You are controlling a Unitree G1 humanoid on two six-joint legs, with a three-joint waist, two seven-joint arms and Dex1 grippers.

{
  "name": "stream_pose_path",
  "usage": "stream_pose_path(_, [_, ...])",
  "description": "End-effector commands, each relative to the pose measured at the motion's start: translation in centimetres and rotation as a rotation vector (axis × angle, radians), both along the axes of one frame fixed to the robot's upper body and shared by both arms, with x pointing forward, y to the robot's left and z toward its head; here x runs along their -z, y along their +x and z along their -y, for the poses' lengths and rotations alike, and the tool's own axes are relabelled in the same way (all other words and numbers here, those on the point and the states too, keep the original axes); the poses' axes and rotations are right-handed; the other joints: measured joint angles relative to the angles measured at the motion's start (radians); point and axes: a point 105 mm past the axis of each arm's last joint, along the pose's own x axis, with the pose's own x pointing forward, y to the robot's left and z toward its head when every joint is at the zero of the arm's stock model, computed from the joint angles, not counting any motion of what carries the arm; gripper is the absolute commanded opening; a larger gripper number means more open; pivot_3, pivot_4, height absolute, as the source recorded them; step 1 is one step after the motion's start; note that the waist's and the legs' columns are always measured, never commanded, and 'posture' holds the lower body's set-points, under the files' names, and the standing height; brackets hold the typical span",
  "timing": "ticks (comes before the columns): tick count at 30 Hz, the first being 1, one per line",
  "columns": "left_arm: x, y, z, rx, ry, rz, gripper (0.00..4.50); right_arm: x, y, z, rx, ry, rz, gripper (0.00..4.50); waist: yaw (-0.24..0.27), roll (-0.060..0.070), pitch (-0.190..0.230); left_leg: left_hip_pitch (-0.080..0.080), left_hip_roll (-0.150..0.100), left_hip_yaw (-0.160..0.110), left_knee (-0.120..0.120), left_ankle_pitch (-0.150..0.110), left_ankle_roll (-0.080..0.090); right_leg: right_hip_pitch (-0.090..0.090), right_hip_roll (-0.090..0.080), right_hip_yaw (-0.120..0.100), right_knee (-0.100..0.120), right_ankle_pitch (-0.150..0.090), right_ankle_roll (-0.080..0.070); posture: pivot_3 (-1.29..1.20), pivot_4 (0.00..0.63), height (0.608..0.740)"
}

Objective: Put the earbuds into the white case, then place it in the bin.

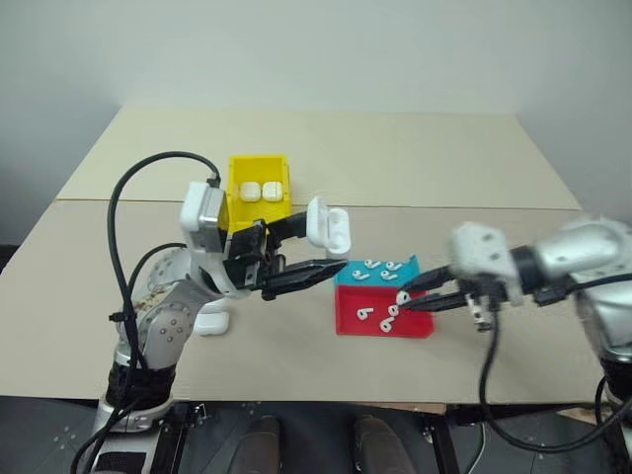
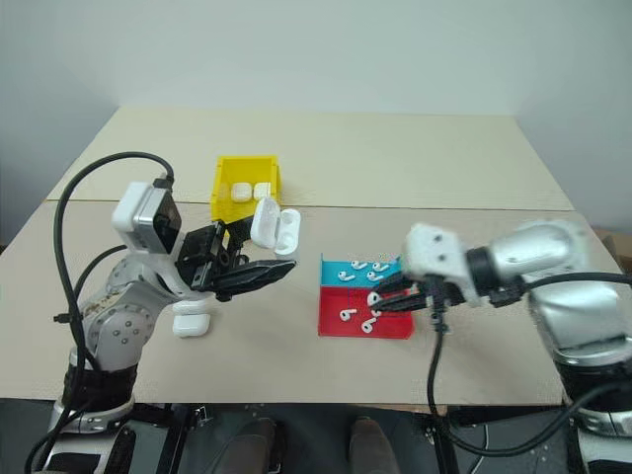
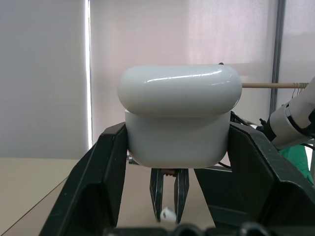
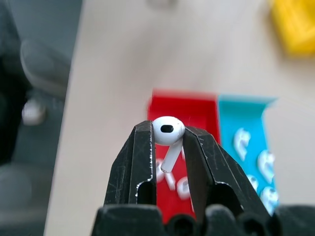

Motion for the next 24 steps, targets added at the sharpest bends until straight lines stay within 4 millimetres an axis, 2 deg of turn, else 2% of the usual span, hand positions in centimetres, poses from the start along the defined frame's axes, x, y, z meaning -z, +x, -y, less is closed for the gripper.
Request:
stream_pose_path(1, [-0.7, 0.3, 0.4, 0.017, 0.008, 0.022, 2.77, -4.1, -0.4, 0.1, 0.038, 0.315, 0.051, 0.62, 0.0, 0.0, 0.0, 0.001, 0.0, 0.0, 0.0, 0.0, 0.0, 0.002, 0.0, 0.0, 0.0, 0.0, 0.0, 0.0, 0.15, 0.74])
stream_pose_path(4, [-0.8, 0.8, 0.9, 0.024, 0.013, 0.023, 2.77, -7.3, 0.8, -0.1, 0.138, 0.578, 0.092, 0.62, -0.006, 0.0, 0.0, 0.003, 0.0, 0.0, 0.0, 0.0, 0.0, 0.002, 0.0, 0.0, 0.001, 0.0, 0.0, 0.0, 0.15, 0.74])
stream_pose_path(8, [-0.8, 1.4, 1.6, 0.03, 0.024, 0.007, 2.77, -10.4, 0.9, -1.5, 0.155, 0.785, 0.095, 0.62, -0.007, 0.001, 0.0, 0.002, 0.0, -0.001, -0.001, 0.0, 0.0, 0.002, 0.001, 0.0, 0.001, 0.0, 0.0, 0.0, 0.15, 0.74])
stream_pose_path(10, [-0.8, 1.5, 1.9, 0.04, 0.028, 0.005, 2.77, -11.2, 0.5, -2.4, 0.139, 0.831, 0.103, 0.62, -0.005, 0.001, 0.0, 0.001, 0.0, -0.001, -0.001, 0.0, 0.0, 0.001, 0.0, 0.0, 0.001, 0.0, 0.0, 0.0, 0.15, 0.74])
stream_pose_path(15, [-1.1, 2.2, 2.1, 0.042, 0.022, 0.013, 2.77, -11.4, -0.5, -3.9, 0.107, 0.862, 0.081, 0.62, 0.001, 0.001, 0.0, -0.001, -0.001, -0.001, -0.001, 0.0, 0.0, 0.0, -0.001, 0.0, 0.0, -0.001, 0.001, 0.0, 0.15, 0.74])
stream_pose_path(24, [-1.0, 2.4, 2.0, 0.035, 0.016, 0.041, 2.77, -9.8, -0.8, -5.7, 0.089, 0.773, 0.067, 0.62, -0.006, 0.001, 0.0, 0.0, -0.001, -0.001, -0.001, 0.0, 0.0, 0.0, 0.0, 0.0, 0.0, -0.001, 0.001, 0.0, 0.15, 0.74])
